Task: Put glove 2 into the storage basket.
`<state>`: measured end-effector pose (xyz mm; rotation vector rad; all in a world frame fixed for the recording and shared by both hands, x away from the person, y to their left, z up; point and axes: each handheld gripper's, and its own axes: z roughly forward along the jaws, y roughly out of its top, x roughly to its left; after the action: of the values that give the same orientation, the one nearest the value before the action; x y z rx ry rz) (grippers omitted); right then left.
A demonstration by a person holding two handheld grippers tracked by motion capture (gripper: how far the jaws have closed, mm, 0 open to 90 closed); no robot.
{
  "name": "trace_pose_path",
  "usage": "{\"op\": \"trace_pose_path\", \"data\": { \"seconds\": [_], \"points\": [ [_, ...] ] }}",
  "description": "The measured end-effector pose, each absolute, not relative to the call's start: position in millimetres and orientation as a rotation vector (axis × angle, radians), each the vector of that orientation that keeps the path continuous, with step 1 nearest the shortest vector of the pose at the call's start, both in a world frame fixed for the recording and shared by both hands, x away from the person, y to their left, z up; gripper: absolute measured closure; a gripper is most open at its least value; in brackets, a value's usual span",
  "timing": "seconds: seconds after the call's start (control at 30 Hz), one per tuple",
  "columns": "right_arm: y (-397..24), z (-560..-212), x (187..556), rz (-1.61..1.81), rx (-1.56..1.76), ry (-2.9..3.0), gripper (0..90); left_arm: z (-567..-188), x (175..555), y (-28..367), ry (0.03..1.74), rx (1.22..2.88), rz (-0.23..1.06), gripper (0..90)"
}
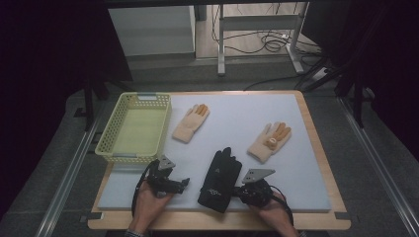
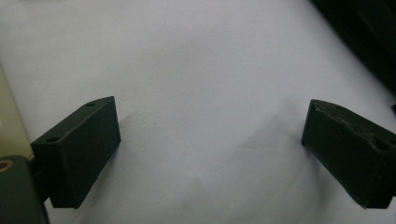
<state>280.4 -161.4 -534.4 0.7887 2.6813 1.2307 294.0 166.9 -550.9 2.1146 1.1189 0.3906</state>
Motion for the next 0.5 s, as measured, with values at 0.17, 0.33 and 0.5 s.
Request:
{"op": "trace_pose_path", "data": {
  "seconds": [0.17, 0.33, 0.5],
  "points": [
    [-152, -536, 283, 1.24, 0.785, 2.675, 83.5, -550, 295, 172, 1.171, 2.063, 0.389, 4.0],
    [-144, -536, 286, 1.242, 0.79, 2.671, 83.3, -551, 293, 174, 1.171, 2.106, 0.428, 5.8],
    [-133, -536, 290, 1.23, 0.771, 2.668, 83.3, -551, 292, 180, 1.149, 2.128, 0.418, 3.6]
  ]
}}
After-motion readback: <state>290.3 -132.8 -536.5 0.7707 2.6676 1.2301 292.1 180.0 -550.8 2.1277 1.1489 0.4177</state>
